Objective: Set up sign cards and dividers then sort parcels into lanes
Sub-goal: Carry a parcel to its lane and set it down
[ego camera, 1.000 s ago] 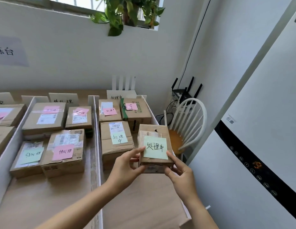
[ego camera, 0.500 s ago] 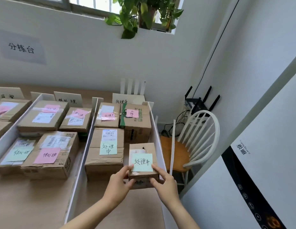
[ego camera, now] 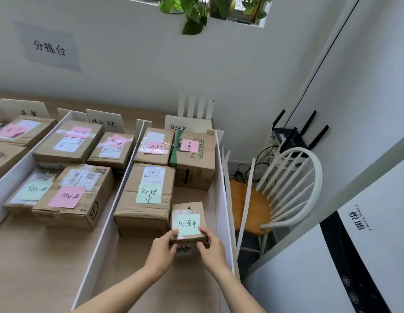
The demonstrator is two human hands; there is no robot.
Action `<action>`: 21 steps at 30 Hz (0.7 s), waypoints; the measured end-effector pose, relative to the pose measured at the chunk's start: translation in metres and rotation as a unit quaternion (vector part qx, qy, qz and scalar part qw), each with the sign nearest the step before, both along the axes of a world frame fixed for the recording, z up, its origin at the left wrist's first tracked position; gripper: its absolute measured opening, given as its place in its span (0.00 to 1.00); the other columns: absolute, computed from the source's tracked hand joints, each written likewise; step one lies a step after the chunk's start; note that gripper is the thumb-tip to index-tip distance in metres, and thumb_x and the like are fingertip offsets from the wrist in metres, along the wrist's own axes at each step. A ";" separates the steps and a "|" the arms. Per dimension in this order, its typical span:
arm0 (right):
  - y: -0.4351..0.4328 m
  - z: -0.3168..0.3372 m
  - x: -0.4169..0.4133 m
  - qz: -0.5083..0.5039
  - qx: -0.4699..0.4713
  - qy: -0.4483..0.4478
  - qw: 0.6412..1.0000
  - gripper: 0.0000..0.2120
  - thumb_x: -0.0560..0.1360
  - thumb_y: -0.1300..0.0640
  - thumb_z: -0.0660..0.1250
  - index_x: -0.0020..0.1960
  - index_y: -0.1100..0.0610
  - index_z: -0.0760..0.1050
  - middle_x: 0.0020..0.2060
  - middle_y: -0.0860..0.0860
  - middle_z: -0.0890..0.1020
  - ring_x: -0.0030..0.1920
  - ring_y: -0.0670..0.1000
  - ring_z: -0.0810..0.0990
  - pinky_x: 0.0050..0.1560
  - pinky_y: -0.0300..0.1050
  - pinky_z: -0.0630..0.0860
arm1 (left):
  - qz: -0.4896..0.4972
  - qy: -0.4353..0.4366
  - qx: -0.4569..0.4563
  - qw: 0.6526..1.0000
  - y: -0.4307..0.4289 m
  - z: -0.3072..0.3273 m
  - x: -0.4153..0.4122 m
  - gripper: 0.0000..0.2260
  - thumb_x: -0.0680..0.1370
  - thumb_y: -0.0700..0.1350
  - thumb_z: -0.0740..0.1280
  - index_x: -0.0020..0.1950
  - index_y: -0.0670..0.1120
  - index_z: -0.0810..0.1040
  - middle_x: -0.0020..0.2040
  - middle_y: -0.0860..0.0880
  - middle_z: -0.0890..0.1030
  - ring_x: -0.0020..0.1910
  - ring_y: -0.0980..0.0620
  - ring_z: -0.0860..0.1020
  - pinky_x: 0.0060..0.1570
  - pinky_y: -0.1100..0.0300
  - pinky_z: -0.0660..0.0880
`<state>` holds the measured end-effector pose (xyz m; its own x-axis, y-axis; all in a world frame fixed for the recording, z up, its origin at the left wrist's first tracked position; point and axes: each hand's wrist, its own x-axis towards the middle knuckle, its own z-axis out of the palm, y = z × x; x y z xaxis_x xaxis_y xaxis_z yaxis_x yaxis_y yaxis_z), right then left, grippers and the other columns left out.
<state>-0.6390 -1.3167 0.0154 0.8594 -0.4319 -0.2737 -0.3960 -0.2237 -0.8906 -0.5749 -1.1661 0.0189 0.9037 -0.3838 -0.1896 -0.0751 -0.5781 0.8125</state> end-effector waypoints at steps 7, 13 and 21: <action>0.000 -0.032 0.010 -0.013 -0.029 0.039 0.999 0.21 0.76 0.68 0.65 0.67 0.55 0.73 0.65 0.51 0.76 0.67 0.49 0.72 0.68 0.44 0.70 | -0.005 0.010 0.020 1.000 -0.005 -0.025 0.000 0.20 0.77 0.30 0.60 0.68 0.41 0.73 0.64 0.45 0.77 0.63 0.50 0.75 0.58 0.74 0.61; -0.005 -0.036 0.026 -0.021 -0.019 0.036 0.999 0.19 0.77 0.66 0.66 0.67 0.58 0.73 0.63 0.51 0.77 0.66 0.49 0.73 0.65 0.39 0.71 | -0.045 0.006 0.135 0.990 -0.019 -0.028 0.016 0.29 0.79 0.34 0.53 0.77 0.55 0.53 0.65 0.42 0.70 0.62 0.44 0.72 0.61 0.58 0.68; -0.013 -0.035 0.058 -0.020 -0.042 0.039 0.998 0.19 0.77 0.66 0.65 0.68 0.60 0.72 0.65 0.51 0.76 0.68 0.50 0.72 0.65 0.35 0.67 | -0.097 0.001 0.296 0.950 -0.044 -0.020 0.020 0.35 0.78 0.36 0.55 0.77 0.52 0.36 0.65 0.43 0.69 0.60 0.44 0.73 0.56 0.53 0.71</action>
<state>-0.5811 -1.3297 -0.0199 0.8191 -0.4891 -0.2998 -0.4728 -0.2795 -0.8357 -0.5544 -1.2101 -0.0007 0.8265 -0.3689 -0.4252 -0.2257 -0.9091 0.3501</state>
